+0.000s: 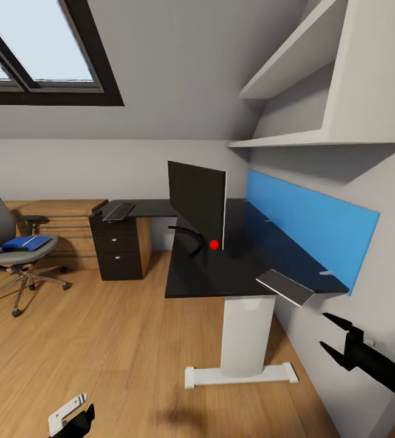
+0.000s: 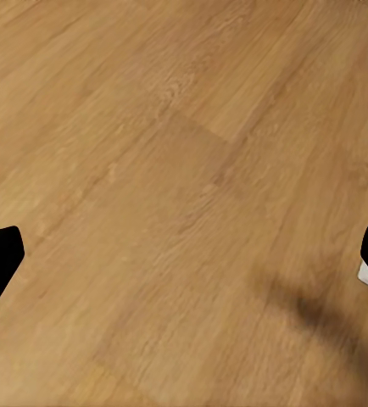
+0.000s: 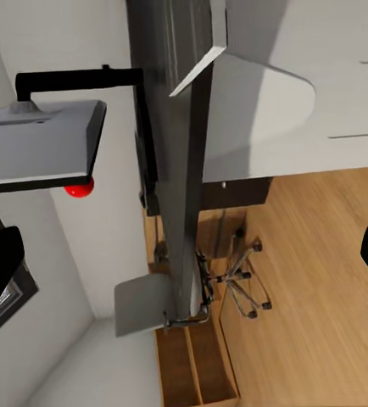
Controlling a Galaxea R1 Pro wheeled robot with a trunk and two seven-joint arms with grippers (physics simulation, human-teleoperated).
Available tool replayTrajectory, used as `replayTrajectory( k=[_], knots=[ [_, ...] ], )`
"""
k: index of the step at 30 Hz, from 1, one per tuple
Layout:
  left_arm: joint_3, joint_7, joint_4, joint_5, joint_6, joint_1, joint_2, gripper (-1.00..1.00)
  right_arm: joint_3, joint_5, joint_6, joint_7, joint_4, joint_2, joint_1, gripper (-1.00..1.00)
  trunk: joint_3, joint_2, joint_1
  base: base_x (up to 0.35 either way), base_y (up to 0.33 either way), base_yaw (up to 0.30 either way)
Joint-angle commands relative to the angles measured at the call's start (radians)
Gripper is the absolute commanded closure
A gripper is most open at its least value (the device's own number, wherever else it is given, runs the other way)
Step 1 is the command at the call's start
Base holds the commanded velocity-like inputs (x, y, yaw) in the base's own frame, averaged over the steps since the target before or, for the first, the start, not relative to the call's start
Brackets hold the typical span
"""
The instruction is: In the bedroom, organize the workspace by keeping the computer under the desk, ensuring the monitor is on the desk, placing the keyboard on the desk next to the monitor, placing the mouse on the desk next to the keyboard, moving the folder from the swivel chair onto the desk next to the mouse, stacking the notebook on top of the folder with the pen on top of the notebook, and positioning the swivel chair next to the desk.
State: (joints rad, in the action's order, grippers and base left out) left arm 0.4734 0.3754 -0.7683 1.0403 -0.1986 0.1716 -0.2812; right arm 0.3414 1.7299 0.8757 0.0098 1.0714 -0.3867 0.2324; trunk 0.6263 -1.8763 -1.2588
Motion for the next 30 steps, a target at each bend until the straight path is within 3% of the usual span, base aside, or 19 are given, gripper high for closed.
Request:
replayTrajectory(
  k=[1, 11, 30],
  knots=[
    [0.008, 0.006, 0.001, 0.01, -0.009, 0.001, -0.002, -1.0, 0.008, -0.002, -0.006, 0.0, -0.001, 0.0, 0.001, -1.0, 0.001, -0.001, 0.0, 0.126, 0.0, 0.0],
    [0.008, 0.005, 0.01, 0.01, -0.009, 0.001, -0.002, -1.0, 0.018, -0.003, -0.082, -0.005, -0.033, 0.0, 0.001, -1.0, 0.001, -0.001, 0.0, 0.119, -0.011, 0.0],
    [0.008, 0.005, 0.019, 0.01, -0.009, 0.001, 0.001, -1.0, 0.009, -0.014, -0.116, -0.007, -0.051, 0.001, 0.001, -1.0, 0.001, -0.001, 0.0, 0.064, -0.049, 0.0]
  ],
)
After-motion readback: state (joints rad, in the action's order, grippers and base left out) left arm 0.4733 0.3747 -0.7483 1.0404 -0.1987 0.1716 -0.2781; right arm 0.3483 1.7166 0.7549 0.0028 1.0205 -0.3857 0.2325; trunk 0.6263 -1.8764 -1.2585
